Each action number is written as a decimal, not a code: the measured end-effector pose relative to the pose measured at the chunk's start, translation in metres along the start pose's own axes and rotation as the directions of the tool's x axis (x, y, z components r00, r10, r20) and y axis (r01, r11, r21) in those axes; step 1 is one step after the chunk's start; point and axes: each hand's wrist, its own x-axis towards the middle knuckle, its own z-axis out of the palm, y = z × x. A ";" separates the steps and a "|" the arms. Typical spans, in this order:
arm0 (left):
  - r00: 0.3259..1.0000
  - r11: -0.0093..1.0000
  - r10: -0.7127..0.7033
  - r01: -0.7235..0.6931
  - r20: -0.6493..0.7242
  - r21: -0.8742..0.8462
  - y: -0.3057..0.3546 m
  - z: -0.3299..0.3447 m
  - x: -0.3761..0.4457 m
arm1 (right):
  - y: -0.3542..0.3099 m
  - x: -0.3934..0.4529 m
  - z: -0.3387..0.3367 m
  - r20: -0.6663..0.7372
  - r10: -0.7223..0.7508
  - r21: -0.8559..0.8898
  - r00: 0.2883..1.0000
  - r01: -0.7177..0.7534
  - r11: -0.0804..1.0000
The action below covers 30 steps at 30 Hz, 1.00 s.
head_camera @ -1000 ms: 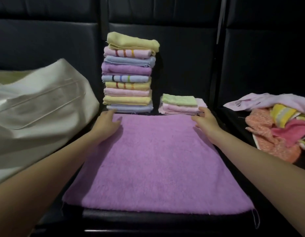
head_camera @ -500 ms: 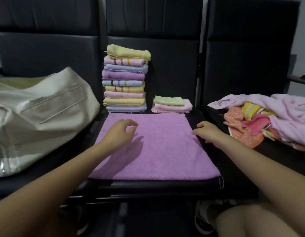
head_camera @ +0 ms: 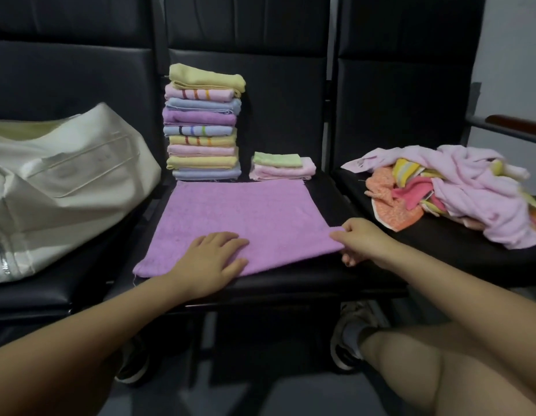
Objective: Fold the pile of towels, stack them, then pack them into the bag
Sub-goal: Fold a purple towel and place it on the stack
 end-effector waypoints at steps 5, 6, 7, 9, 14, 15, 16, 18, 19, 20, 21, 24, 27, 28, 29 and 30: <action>0.997 0.992 -0.071 0.069 -0.017 -0.106 -0.025 -0.016 -0.001 | 0.011 0.004 0.005 -0.109 -0.127 -0.341 0.986 0.083 0.936; 0.994 0.989 -0.112 0.110 -0.017 -0.095 -0.030 -0.019 -0.003 | 0.011 0.004 0.004 -0.107 -0.139 -0.402 0.984 0.085 0.912; 0.988 0.985 -0.156 0.155 -0.019 -0.071 -0.034 -0.021 -0.007 | 0.010 0.004 0.003 -0.097 -0.133 -0.432 0.986 0.078 0.898; 0.959 0.960 -0.278 0.277 -0.053 -0.030 -0.041 -0.025 -0.015 | 0.009 0.001 0.002 -0.092 -0.151 -0.507 0.984 0.084 0.858; 0.793 0.802 -0.597 0.589 -0.126 -0.093 -0.047 -0.030 -0.031 | -0.006 -0.008 0.022 -0.063 -0.455 -0.625 0.888 0.321 0.712; 0.780 0.788 -0.615 0.602 -0.115 -0.132 -0.048 -0.032 -0.033 | -0.011 -0.012 0.029 -0.009 -0.514 -0.575 0.858 0.416 0.704; 0.777 0.779 -0.622 0.600 -0.102 -0.182 -0.049 -0.032 -0.034 | -0.017 -0.015 0.036 0.051 -0.568 -0.522 0.822 0.507 0.686; 0.781 0.763 -0.621 0.583 -0.068 -0.278 -0.052 -0.035 -0.036 | -0.032 -0.019 0.049 0.174 -0.648 -0.453 0.741 0.645 0.616; 0.785 0.754 -0.618 0.573 -0.049 -0.321 -0.054 -0.037 -0.037 | -0.040 -0.020 0.057 0.221 -0.673 -0.424 0.706 0.691 0.585; 0.791 0.747 -0.611 0.562 -0.033 -0.354 -0.056 -0.038 -0.039 | -0.048 -0.021 0.064 0.262 -0.683 -0.388 0.682 0.723 0.572; 0.799 0.746 -0.602 0.552 -0.021 -0.373 -0.059 -0.040 -0.040 | -0.055 -0.022 0.070 0.303 -0.680 -0.352 0.667 0.742 0.571; 0.808 0.744 -0.590 0.538 -0.010 -0.397 -0.065 -0.046 -0.042 | -0.070 -0.021 0.089 0.418 -0.645 -0.347 0.640 0.769 0.538; 0.797 0.700 -0.603 0.510 -0.031 -0.500 -0.067 -0.049 -0.045 | -0.077 -0.018 0.103 0.408 -0.659 -0.343 0.632 0.775 0.530; 0.791 0.674 -0.610 0.488 -0.044 -0.554 -0.068 -0.049 -0.047 | -0.078 -0.016 0.106 0.384 -0.677 -0.328 0.627 0.779 0.535; 0.788 0.646 -0.613 0.459 -0.056 -0.611 -0.068 -0.048 -0.049 | -0.079 -0.015 0.110 0.359 -0.696 -0.319 0.622 0.782 0.535; 0.788 0.619 -0.612 0.427 -0.065 -0.659 -0.068 -0.048 -0.053 | -0.080 -0.014 0.113 0.333 -0.715 -0.314 0.615 0.787 0.531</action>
